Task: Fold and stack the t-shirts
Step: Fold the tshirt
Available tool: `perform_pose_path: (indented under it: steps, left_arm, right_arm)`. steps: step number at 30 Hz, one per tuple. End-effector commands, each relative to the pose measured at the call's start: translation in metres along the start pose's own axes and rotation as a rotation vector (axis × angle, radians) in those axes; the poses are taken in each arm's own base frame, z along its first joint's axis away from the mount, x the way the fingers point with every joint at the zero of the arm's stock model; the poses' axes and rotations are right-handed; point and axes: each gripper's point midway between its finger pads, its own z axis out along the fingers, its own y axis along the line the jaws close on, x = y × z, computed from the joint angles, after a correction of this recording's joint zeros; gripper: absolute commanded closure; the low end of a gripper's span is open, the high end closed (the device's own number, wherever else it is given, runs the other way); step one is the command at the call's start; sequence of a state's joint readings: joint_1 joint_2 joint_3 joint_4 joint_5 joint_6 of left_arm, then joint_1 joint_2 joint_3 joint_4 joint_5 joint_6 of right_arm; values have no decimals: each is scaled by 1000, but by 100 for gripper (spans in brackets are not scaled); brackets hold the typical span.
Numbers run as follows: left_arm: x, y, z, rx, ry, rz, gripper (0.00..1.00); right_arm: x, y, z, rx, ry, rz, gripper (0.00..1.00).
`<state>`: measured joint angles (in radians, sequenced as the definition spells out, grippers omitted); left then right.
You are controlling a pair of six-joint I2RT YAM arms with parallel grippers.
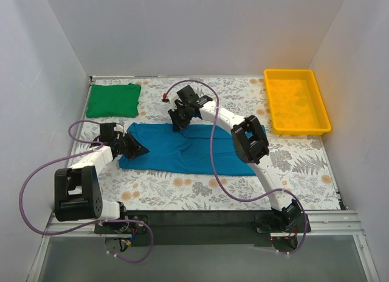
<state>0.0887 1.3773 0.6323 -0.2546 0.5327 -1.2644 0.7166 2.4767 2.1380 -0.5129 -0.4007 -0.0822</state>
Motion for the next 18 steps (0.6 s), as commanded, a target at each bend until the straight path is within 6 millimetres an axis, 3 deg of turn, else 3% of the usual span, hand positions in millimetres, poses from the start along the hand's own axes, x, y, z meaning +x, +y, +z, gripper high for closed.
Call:
perform_pose_path:
  steps: [1,7,12,16,17,18]
  left_arm:
    - [-3,6,2,-31,-15,-3,99]
    - [-5,8,1,-47,-24,-4,100]
    - [-13,3,-6,-41,-66,23,99]
    - [-33,-13,-26,-37,-185,77,81]
    - [-37,-14,-30,-43,-209,88,69]
    - [-44,-15,-35,-58,-247,97,64]
  right_arm:
    - [-18,4,-16,34,-45,-35,99]
    - [-17,0,-21,70,-46,-34,98]
    - [-30,2,-30,79,-74,-55,81]
    - [-53,3,-58,108,-125,-103,70]
    - [-64,2,-76,123,-154,-133,64]
    - [-64,0,-84,129,-155,-151,61]
